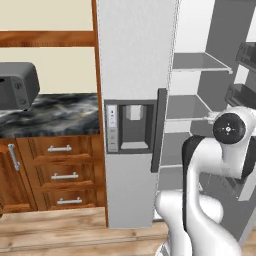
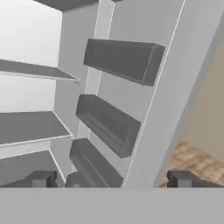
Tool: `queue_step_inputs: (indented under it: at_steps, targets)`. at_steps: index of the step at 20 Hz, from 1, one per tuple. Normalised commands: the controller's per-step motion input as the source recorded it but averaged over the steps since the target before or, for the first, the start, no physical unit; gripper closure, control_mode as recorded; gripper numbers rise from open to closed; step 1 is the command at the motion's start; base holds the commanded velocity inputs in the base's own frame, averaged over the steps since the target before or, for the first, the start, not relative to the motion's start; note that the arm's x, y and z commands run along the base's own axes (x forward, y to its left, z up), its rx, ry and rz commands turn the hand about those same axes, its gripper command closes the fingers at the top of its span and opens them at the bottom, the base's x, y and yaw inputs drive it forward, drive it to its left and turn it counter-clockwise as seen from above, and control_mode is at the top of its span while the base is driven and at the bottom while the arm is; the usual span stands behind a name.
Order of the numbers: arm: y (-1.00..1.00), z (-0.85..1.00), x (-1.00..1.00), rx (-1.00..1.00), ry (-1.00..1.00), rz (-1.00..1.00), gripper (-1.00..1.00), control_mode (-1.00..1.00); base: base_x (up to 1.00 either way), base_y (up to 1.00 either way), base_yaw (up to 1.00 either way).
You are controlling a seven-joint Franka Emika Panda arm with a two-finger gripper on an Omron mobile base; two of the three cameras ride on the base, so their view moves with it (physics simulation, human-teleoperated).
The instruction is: Place one of the steaks on the plate and the other in the bowl. Then place the bowl in the fridge.
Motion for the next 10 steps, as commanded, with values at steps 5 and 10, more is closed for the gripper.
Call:
queue_step_inputs:
  at_steps: [5, 10]
  targets:
    - [0.75, -0.12, -0.46, 0.06, 0.25, 0.62, -1.0, -1.0, 0.0, 0.0, 0.0]
    - [0.63, -0.39, -0.36, 0.13, 0.21, 0.68, -1.0, -1.0, 0.0, 0.0, 0.0]
